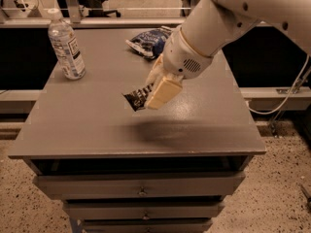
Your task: Pick rxbar chocolate
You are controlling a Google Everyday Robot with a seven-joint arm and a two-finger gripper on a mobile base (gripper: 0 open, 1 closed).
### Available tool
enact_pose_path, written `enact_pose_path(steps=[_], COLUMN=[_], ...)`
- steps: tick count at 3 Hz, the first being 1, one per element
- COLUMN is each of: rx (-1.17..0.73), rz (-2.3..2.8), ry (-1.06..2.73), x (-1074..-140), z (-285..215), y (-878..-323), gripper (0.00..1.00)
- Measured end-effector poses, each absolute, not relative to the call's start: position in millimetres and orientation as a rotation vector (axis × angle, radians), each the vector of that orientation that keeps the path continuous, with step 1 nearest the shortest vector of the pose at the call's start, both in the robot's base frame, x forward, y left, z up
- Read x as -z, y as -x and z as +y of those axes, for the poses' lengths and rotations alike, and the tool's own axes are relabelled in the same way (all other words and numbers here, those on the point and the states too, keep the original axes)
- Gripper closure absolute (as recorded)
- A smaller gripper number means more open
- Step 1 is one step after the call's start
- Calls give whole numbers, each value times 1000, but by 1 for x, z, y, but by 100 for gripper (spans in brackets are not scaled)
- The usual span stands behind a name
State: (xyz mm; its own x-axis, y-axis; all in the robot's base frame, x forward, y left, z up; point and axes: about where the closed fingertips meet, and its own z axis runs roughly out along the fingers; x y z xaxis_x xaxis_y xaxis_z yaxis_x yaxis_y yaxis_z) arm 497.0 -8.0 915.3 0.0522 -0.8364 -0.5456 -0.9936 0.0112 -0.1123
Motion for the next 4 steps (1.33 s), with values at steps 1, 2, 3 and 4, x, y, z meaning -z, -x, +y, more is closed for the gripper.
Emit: enact_pose_path(steps=[1,2,3,4], rx=[-445,-513,-647,-769], rz=[1829,1810,1713,1587], ry=[1871,1834,1736,1643], x=[-915,-908,-905,-913], z=[-8,-14,-24,-28], y=[-497,-478,-465,-462], gripper=[100,100,100,100])
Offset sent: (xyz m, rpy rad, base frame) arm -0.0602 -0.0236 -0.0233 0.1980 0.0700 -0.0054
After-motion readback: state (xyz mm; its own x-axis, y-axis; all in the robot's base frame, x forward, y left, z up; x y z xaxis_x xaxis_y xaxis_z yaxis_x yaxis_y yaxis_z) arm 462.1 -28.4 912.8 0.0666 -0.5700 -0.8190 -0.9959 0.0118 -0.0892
